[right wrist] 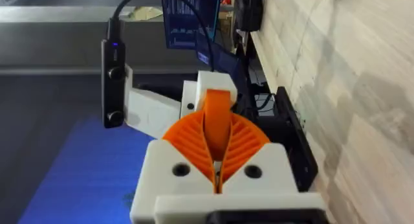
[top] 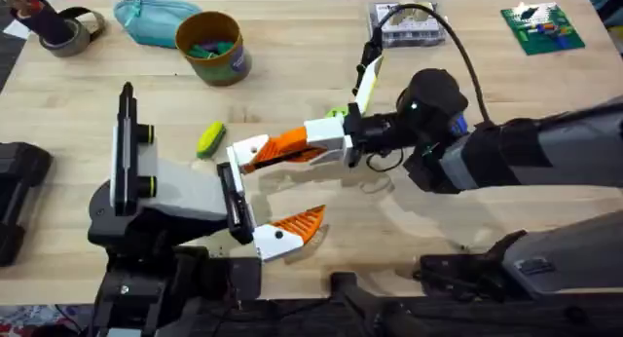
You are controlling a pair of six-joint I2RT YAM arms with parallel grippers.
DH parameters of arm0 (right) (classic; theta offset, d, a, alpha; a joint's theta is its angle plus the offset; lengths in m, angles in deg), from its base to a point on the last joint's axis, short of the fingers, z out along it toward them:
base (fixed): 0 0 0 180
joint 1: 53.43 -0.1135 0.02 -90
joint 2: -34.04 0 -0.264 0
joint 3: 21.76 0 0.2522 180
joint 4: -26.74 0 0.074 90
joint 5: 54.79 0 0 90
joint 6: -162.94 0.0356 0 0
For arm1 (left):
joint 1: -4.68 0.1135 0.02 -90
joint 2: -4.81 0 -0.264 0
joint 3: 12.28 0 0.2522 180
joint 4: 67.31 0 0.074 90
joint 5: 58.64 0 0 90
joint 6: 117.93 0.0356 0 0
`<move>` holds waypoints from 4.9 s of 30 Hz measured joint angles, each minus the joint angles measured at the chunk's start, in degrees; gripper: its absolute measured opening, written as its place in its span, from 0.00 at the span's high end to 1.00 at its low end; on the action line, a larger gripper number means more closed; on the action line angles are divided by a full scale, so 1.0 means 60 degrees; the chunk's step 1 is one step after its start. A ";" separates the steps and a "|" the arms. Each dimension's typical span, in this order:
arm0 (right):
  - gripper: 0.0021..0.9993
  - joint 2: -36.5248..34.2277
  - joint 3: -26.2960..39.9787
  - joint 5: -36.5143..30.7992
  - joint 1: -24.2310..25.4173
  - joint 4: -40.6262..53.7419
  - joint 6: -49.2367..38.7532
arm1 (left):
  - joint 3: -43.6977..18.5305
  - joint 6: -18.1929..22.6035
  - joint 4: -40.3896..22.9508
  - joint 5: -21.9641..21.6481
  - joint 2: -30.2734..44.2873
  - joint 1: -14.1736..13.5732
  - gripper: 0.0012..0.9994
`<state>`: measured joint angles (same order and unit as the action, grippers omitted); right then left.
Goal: Pick up the gripper from the table and insert it into the empty holder that is missing its gripper. Then pick up a screw, insert it into the mounting hole, and use the screwdriver to tighten it. Finally, clean up the table by picking up the vegetable and placing it into the bucket.
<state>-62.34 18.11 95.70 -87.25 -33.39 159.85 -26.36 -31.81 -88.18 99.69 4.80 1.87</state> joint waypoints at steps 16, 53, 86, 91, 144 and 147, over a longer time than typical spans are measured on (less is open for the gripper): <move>0.99 0.0000 -0.0121 -0.0004 0.0006 -0.0138 0.0006 | 0.0000 -0.0010 -0.0017 0.0074 0.0001 -0.0007 0.01; 0.99 0.0426 -0.0878 -0.1617 -0.0456 -0.0760 0.0434 | 0.0000 0.0066 -0.0001 0.0004 0.0000 -0.0033 0.01; 0.99 0.0353 -0.0372 -0.0820 -0.0288 -0.0025 -0.0041 | 0.0000 0.0002 0.0011 -0.0068 0.0000 0.0011 0.01; 0.99 0.0353 -0.0372 -0.0732 -0.0268 -0.0021 -0.0139 | 0.0000 0.0004 0.0009 -0.0065 0.0000 0.0011 0.01; 0.99 0.0211 -0.0704 -0.1168 -0.0343 -0.0815 -0.0167 | 0.0000 0.0097 0.0000 0.0001 0.0000 -0.0025 0.01; 0.99 0.0211 -0.0716 -0.1283 -0.0399 -0.0827 -0.0167 | 0.0000 0.0071 0.0000 -0.0014 0.0003 -0.0025 0.01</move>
<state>-61.08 13.81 88.00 -89.65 -38.35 158.85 -26.36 -31.39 -88.18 99.60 4.81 1.72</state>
